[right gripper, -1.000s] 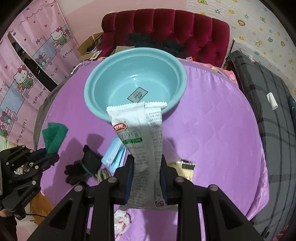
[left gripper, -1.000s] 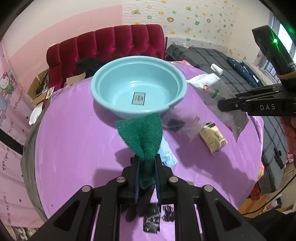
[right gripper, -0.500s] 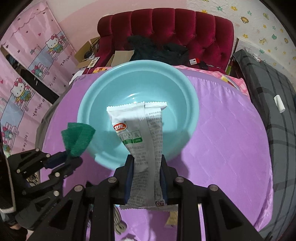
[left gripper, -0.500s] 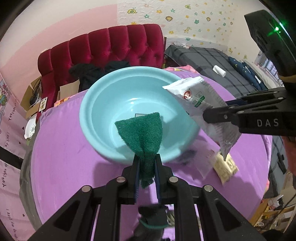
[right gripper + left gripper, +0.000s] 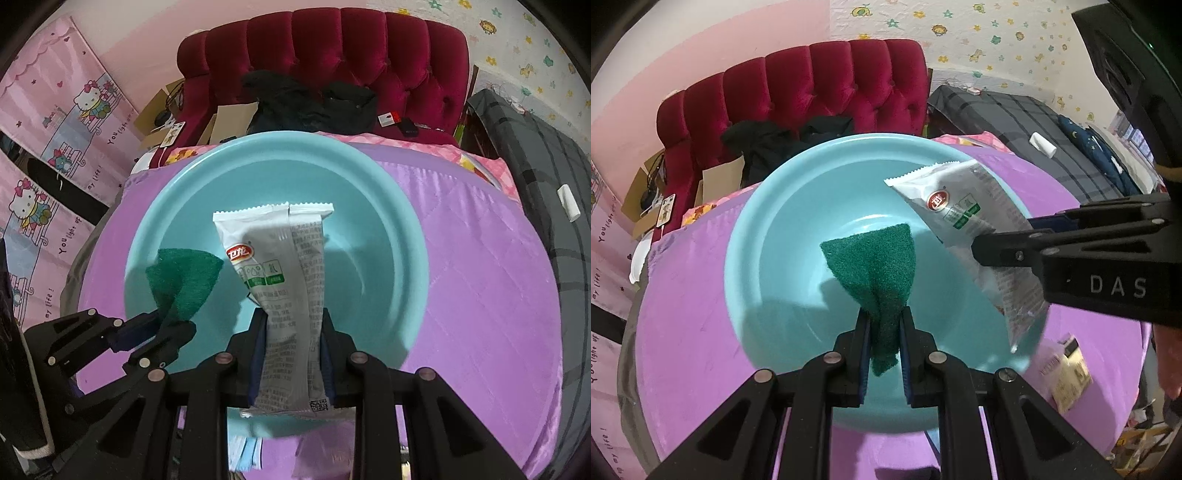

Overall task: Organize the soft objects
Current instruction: 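Carry the green pad and white packet over the light-blue basin with both tools, then open both tools to drop the pad and packet into the basin, then move both tools back toward the black gloves and beige snack packet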

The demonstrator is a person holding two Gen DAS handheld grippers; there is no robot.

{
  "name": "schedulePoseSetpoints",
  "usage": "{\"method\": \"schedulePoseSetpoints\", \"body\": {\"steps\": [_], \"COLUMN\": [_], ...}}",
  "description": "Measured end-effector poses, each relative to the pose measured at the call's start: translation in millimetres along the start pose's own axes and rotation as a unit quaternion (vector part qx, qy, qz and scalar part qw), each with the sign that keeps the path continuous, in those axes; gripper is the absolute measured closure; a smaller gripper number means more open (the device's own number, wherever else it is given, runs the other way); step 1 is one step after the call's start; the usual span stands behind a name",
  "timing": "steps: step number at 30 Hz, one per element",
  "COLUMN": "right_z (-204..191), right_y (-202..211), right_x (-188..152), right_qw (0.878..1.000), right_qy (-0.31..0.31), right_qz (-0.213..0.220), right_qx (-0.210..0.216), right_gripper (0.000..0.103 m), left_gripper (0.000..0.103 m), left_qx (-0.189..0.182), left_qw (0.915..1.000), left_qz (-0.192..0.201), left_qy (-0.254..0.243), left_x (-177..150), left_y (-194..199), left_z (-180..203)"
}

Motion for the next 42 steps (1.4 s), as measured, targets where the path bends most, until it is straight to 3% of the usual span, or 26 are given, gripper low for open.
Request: {"method": "schedulePoseSetpoints", "body": {"steps": [21, 23, 25, 26, 27, 28, 29, 32, 34, 42], "right_z": [7, 10, 10, 11, 10, 9, 10, 9, 8, 2], "right_y": [-64, -63, -59, -57, -53, -49, -44, -31, -24, 7], "right_x": [18, 20, 21, 21, 21, 22, 22, 19, 15, -6], "right_qw": [0.999, 0.999, 1.0, 1.0, 1.0, 1.0, 1.0, 1.0, 0.999, 0.999], "right_qy": [-0.018, -0.021, -0.02, -0.019, -0.018, -0.016, -0.014, -0.017, -0.018, -0.014], "right_qz": [-0.025, -0.024, -0.018, -0.013, -0.008, -0.004, 0.001, 0.014, 0.018, 0.033], "right_qx": [0.008, 0.008, 0.006, 0.004, -0.003, -0.009, -0.012, -0.021, -0.022, -0.034], "right_gripper": [0.072, 0.067, 0.055, 0.051, 0.049, 0.04, 0.029, 0.009, 0.0, 0.0], "left_gripper": [0.087, 0.078, 0.036, 0.03, 0.013, 0.0, 0.0, 0.0, 0.0, 0.0], "left_qx": [0.025, 0.026, 0.029, 0.035, 0.039, 0.038, 0.038, 0.051, 0.045, 0.048], "left_qw": [0.999, 0.9989, 0.9989, 0.9987, 0.9985, 0.9986, 0.9988, 0.9985, 0.9986, 0.9982], "left_qz": [-0.033, -0.035, -0.032, -0.032, -0.032, -0.029, -0.025, -0.008, 0.002, 0.009], "left_qy": [0.017, 0.017, 0.018, 0.019, 0.021, 0.022, 0.02, 0.02, 0.028, 0.035], "left_x": [19, 19, 19, 18, 18, 19, 20, 21, 21, 13], "left_y": [-76, -77, -76, -75, -74, -72, -70, -60, -53, -24], "left_z": [-10, -10, -11, -11, -11, -10, -9, -5, -5, 0]}}
Point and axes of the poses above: each gripper's, at about its wrist camera, not at the fingertips, and y roughly against the way its jaws point, z to its right, x to its top, the point moved 2 cm from there along -y, roughly the way its jaws point, and after that the axes turned 5 degrees about -z, right-handed, at the moved point
